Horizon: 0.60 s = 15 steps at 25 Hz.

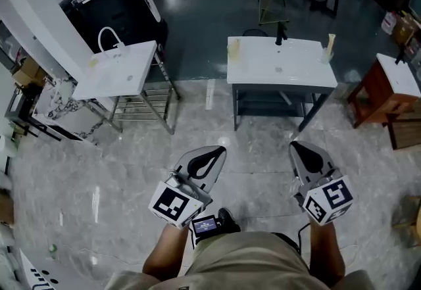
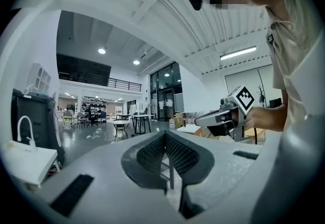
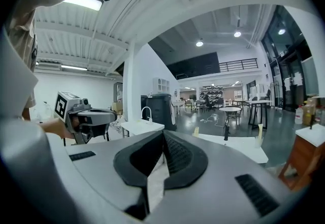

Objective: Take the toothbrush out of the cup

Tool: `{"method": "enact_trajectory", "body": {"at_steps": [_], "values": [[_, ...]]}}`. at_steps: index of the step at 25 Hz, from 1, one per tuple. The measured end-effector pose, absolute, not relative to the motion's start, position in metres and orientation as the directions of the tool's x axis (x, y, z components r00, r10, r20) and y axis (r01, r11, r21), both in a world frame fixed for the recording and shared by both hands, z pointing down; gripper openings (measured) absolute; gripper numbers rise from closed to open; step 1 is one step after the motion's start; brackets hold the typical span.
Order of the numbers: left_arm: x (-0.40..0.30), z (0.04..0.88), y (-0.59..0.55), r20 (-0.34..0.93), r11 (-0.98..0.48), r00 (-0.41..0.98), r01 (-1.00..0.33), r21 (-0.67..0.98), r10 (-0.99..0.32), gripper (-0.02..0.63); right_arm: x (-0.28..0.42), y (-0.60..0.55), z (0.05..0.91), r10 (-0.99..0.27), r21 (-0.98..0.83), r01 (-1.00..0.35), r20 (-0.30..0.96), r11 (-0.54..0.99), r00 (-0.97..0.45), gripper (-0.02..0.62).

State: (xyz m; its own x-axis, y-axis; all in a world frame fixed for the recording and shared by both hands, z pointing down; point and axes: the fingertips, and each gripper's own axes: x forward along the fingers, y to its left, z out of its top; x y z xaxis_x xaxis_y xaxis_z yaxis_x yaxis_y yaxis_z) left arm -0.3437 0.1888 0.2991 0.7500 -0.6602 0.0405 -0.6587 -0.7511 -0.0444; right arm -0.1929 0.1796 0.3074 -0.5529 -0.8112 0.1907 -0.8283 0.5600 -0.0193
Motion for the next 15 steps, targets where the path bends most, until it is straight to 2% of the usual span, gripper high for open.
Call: {"method": "enact_trajectory", "body": {"at_steps": [6, 15], "values": [[-0.384, 0.295, 0.148, 0.006, -0.768, 0.768, -0.64, -0.029, -0.64, 0.008, -0.241, 0.14, 0.306, -0.812, -0.002, -0.833, 0.22, 0.554, -0.541, 0.005], [-0.423, 0.311, 0.1, 0.015, -0.73, 0.73, -0.683, 0.003, -0.683, 0.008, -0.266, 0.069, 0.308, -0.804, 0.005, -0.822, 0.211, 0.569, -0.556, 0.005]]}}
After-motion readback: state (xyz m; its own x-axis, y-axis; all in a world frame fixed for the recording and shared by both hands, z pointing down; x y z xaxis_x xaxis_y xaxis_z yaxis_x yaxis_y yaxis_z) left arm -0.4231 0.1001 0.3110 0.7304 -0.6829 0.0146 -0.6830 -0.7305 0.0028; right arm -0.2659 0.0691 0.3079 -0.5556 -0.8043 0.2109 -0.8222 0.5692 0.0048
